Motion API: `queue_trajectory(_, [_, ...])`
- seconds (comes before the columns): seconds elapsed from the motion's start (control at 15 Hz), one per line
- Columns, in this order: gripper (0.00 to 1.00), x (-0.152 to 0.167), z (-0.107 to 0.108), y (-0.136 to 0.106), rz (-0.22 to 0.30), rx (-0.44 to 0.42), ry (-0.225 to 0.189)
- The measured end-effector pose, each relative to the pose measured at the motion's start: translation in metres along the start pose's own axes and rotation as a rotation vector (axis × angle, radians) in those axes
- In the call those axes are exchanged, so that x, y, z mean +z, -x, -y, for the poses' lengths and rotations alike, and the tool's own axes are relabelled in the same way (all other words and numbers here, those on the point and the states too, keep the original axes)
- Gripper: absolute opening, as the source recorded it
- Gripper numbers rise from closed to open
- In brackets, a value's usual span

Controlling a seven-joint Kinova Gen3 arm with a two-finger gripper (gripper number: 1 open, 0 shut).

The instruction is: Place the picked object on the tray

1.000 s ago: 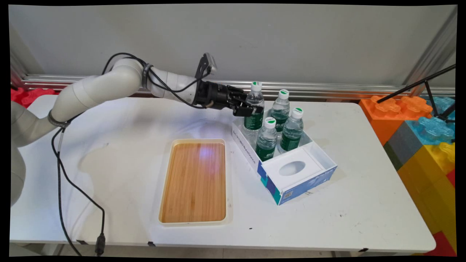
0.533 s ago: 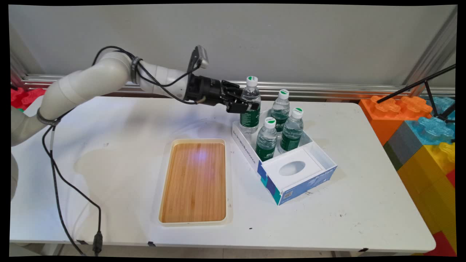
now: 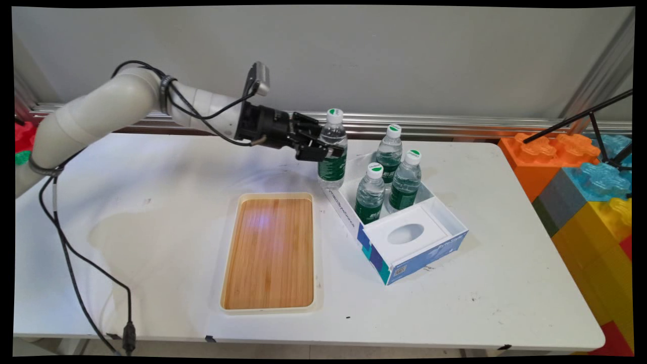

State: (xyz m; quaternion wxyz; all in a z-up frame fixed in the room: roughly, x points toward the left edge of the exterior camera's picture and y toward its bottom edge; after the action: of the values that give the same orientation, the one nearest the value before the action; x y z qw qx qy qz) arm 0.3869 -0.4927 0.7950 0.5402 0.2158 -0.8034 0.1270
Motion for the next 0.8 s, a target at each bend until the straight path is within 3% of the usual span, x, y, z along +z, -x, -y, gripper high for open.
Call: queue_trajectory(0.8, [0.00, -0.047, -0.007, 0.029, 0.086, 0.034, 0.029])
